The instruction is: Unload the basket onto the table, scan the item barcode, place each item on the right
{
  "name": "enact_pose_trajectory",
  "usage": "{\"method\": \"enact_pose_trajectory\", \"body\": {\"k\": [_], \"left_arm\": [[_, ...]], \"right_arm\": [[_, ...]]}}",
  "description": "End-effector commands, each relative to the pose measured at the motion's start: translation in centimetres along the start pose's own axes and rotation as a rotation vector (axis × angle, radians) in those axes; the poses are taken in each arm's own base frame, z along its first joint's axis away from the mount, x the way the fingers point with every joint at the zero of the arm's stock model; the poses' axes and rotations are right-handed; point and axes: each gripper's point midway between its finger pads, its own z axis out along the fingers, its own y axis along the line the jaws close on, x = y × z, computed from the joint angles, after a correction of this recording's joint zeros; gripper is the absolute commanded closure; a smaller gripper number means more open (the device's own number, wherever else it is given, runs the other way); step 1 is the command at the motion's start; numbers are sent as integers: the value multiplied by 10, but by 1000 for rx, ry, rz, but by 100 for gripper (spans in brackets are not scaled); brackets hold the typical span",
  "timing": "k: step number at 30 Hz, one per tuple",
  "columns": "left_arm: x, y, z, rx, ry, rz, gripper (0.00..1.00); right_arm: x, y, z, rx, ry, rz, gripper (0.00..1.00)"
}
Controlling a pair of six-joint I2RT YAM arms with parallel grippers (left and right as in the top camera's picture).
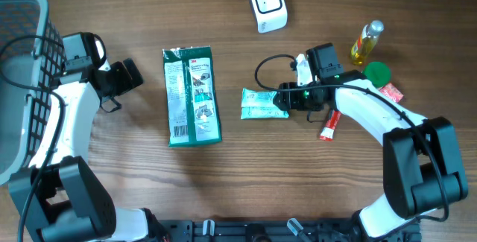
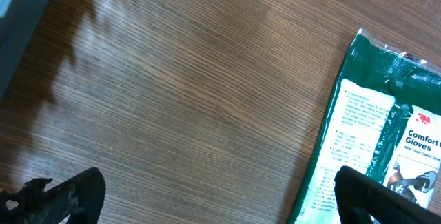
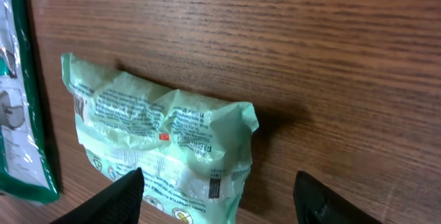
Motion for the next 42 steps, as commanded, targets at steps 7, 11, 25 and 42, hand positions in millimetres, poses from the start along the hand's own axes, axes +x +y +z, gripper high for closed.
{"method": "enact_pose_trajectory", "body": {"k": [7,11,25,42], "left_arm": [[1,0,1,5,6,9,0],[1,0,1,5,6,9,0],[1,0,1,5,6,9,0],[1,0,1,5,6,9,0]], "right_arm": [[8,-6,18,-32,-48,147,54],[15,-9,25,-50,-65,186,60],[-6,30,-29,-164,-197,-145,96],[9,94,-136,-321,-376,-448,96]]}}
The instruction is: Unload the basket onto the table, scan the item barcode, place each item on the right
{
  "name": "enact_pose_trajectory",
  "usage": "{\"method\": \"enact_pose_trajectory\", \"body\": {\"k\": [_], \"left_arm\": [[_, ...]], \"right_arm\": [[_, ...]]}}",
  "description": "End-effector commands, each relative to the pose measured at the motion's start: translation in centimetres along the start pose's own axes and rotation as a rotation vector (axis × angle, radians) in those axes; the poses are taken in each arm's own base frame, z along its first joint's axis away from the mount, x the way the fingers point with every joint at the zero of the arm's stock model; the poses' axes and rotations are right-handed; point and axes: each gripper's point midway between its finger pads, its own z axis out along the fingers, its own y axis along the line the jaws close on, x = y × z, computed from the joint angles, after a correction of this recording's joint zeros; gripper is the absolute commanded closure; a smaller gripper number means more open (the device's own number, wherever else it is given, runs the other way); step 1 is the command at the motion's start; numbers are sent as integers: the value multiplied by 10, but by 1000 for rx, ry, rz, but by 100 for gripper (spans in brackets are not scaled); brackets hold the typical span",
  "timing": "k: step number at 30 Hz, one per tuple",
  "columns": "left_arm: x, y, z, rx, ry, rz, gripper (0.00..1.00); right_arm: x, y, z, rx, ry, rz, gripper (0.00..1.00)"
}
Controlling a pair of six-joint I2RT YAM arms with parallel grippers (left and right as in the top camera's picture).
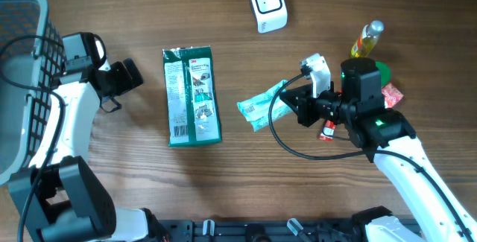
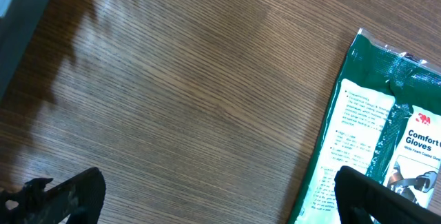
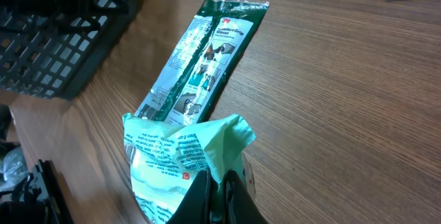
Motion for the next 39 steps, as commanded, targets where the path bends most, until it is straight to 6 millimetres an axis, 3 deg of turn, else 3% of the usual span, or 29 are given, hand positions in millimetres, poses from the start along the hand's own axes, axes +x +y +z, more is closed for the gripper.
{"method": "enact_pose_trajectory", "body": {"k": [1,39], "left_arm": [[1,0,1,5,6,9,0],[1,0,1,5,6,9,0]], "right_arm": [[-3,7,-3,-31,-13,-28,96],[-5,11,-3,-53,-20,26,96]]}}
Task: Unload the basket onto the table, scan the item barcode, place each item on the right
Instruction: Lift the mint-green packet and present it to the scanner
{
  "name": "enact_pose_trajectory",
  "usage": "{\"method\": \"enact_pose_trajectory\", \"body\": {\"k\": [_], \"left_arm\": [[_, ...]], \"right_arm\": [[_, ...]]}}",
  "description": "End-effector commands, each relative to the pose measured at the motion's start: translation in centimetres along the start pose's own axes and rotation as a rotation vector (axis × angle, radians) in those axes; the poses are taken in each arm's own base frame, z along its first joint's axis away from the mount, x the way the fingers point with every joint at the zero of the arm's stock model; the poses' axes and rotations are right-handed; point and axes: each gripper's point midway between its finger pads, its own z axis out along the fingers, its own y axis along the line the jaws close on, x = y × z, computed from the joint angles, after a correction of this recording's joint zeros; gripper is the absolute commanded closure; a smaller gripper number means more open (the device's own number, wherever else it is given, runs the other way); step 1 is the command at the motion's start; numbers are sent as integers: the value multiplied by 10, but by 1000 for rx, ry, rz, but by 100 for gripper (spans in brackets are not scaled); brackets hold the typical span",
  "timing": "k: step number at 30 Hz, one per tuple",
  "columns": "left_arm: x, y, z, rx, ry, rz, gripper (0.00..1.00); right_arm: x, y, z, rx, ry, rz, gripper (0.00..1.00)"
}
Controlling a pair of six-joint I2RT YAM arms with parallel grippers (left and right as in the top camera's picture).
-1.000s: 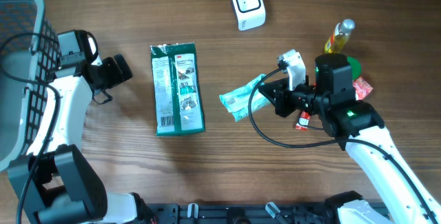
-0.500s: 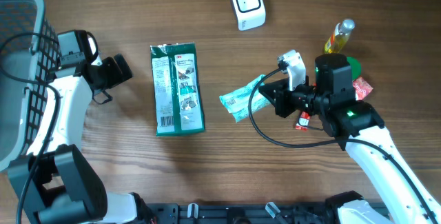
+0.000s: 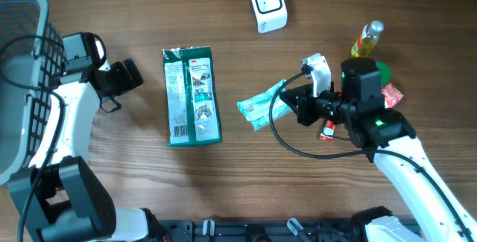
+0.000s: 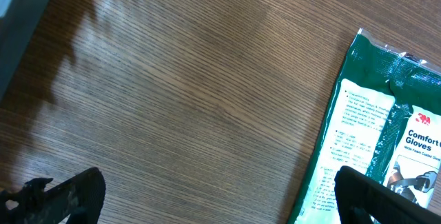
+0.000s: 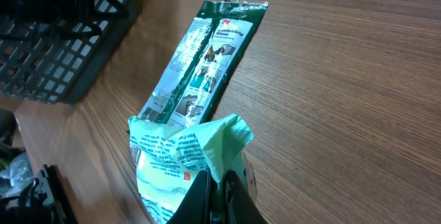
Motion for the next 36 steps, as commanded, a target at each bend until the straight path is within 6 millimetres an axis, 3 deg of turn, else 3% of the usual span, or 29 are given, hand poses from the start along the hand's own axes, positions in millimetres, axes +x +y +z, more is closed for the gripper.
{"method": "enact_pose_trajectory", "body": {"k": [1,4,6,12,15,18,21,25,28,33,36], "left_arm": [[1,0,1,5,5,9,0],[1,0,1,5,6,9,0],[1,0,1,5,6,9,0],[1,0,1,5,5,9,0],[1,0,1,5,5,9,0],[1,0,1,5,5,9,0],[1,0,1,5,5,9,0],[1,0,1,5,6,9,0],[1,0,1,5,5,9,0],[1,0,1,5,5,9,0],[1,0,1,5,5,9,0]], "right_arm": [[-4,11,-4,-54,-15,-2,96],[-3,14,-4,-74,-13,-10,96],[-14,18,-7,-79,-37,-28,96],[-123,31,-57,112,-105,-248,96],[-182,5,-74,353,-102,-423,96],[-205,-10,-53,454,-91,-626,96],[-232,-46,-14,739,-66,-785,96],[-252,-78,37,958,-88,-865,96],[-256,-113,71,1094,-88,-919,96],[-265,-139,100,1239,-146,-1007,96],[-255,-150,118,1241,-141,-1018,96]]}}
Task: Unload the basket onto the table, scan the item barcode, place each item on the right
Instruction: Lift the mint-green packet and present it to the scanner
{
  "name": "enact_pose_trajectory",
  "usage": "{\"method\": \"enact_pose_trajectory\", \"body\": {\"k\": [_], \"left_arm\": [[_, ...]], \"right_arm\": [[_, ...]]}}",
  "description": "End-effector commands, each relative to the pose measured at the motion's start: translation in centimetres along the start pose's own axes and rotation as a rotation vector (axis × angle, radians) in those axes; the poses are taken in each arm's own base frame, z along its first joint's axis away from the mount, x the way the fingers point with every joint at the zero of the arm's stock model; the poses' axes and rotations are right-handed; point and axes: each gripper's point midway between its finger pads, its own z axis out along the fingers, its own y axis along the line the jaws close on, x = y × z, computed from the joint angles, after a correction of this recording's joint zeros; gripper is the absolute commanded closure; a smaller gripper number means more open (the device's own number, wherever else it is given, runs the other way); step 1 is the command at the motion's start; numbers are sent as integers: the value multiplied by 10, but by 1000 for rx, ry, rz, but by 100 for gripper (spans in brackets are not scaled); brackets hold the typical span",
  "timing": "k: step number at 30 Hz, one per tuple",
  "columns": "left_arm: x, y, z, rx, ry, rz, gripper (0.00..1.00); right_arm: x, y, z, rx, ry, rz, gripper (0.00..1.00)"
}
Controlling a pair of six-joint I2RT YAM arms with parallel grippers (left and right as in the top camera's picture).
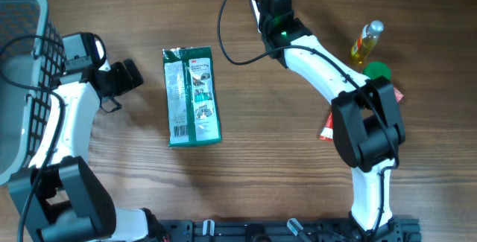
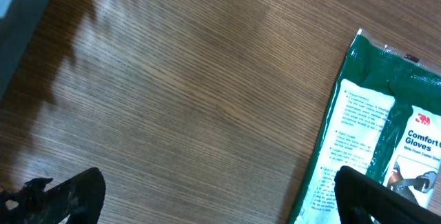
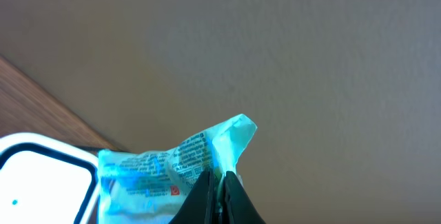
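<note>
In the right wrist view my right gripper [image 3: 219,180] is shut on the edge of a light green packet [image 3: 162,165]. The packet hangs beside the white barcode scanner [image 3: 38,176], whose dark-rimmed window fills the lower left corner. A bluish light lies on the packet. In the overhead view the right arm [image 1: 302,41] reaches to the table's far edge and covers both scanner and packet. My left gripper [image 2: 220,198] stands open over bare wood at the left, and its right finger [image 2: 386,196] overlaps the green gloves pack [image 2: 386,127].
A grey wire basket [image 1: 19,63] fills the left edge. The green gloves pack [image 1: 192,95] lies flat left of centre. At the right stand an oil bottle [image 1: 367,41] and a green lid [image 1: 376,71], with a red sachet [image 1: 329,126] below them.
My right arm has moved from mid-table on the right to the far edge, taking the light green packet to the scanner. The left arm and the gloves pack have not moved.
First my right gripper was open around the light green packet lying on the table. Then it was shut on the packet's edge and held it above the table, and stayed so. Now it holds the packet at the scanner. The left gripper stayed open throughout.
</note>
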Motion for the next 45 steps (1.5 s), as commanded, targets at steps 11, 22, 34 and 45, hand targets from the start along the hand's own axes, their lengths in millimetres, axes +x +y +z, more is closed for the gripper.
{"method": "enact_pose_trajectory", "body": {"k": [11,22,34,45], "left_arm": [[1,0,1,5,6,8,0],[1,0,1,5,6,8,0],[1,0,1,5,6,8,0],[1,0,1,5,6,8,0]], "right_arm": [[13,93,-3,-231,24,-119,96],[-7,69,-34,-312,38,52,96],[85,75,-127,-799,485,650,0],[162,150,-46,-596,543,741,0]]}}
